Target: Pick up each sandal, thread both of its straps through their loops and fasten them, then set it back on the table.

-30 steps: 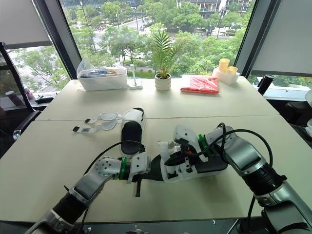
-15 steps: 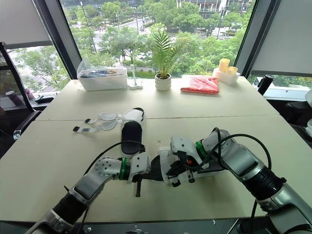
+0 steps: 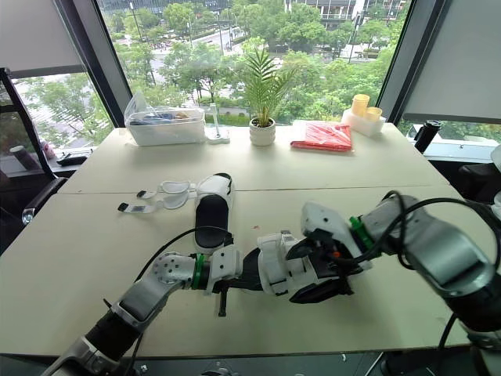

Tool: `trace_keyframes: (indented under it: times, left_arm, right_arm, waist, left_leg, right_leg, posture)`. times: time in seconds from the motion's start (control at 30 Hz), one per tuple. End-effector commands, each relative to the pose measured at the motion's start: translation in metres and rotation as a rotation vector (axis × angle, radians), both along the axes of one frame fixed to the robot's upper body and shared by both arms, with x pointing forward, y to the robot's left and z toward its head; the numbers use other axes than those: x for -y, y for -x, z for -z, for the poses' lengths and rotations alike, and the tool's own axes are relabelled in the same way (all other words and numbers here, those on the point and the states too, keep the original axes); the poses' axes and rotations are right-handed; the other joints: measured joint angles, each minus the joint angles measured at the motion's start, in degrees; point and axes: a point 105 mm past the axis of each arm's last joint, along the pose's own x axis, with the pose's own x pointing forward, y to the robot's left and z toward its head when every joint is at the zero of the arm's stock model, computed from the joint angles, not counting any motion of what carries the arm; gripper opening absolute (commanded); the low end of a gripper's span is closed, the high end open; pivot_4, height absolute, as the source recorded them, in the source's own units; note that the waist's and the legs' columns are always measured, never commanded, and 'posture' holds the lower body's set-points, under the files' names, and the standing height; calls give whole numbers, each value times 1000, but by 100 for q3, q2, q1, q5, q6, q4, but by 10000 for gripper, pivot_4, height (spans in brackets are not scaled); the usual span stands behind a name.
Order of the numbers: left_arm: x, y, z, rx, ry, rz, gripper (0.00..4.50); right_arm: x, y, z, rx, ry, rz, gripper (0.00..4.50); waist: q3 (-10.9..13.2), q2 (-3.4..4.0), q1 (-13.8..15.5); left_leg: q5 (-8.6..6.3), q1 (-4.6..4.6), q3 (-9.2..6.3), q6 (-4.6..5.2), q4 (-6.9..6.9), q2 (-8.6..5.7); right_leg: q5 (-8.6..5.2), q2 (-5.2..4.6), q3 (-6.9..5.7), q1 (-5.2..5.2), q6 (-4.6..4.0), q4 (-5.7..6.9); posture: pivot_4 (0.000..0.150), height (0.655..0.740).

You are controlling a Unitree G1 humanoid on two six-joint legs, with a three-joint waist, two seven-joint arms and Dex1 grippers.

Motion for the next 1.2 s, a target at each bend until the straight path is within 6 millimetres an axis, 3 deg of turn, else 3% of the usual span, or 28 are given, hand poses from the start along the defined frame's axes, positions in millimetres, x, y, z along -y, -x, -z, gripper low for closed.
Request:
trace_keyframes:
  times: [0.03,0.17,0.23,0.37,0.7,1.2]
  left_arm:
    - [-12,11,41,-111,-135,-9,0]
    - [-12,11,41,-112,-132,-9,0]
    - [-12,12,41,-116,-129,-7,0]
    - [-11,12,40,-117,-123,3,0]
    - [-9,10,41,-109,-119,11,0]
    - [-7,9,41,-108,-118,14,0]
  right_arm:
    - [7,19,5,-110,-42,68,43752]
    - [10,34,36,-176,-50,160,43752]
    - [7,28,65,-149,-72,233,43752]
    - [5,15,87,-96,-123,334,43752]
    - [-6,-3,80,-34,-215,388,43752]
    - [-2,3,70,-86,-227,387,43752]
  waist:
    - [0,-1,7]
    - [0,0,54]
    - [-10,-15,78]
    - [-13,-20,87]
    - [-14,-21,98]
    - [-15,-23,109]
  left_leg:
    - [-1,-2,0,1,0,0]
    - [-4,-17,4,8,1,0]
    - [-4,-23,8,8,1,1]
    - [-4,-22,11,8,2,5]
    - [-3,-17,9,8,4,5]
    - [-3,-10,9,9,5,5]
  right_leg:
    - [-1,0,0,1,-1,-4]
    - [-1,-2,2,-2,-1,-16]
    - [0,-5,1,-2,-1,-16]
    - [1,-4,-4,-5,-1,-13]
    - [8,-3,-8,-14,11,-14]
    - [2,-3,-8,-5,0,-15]
  posture:
    - [1500,7400]
    - [1500,7400]
    - [1500,7400]
    - [1500,7400]
    - [1500,7400]
    - [1500,7400]
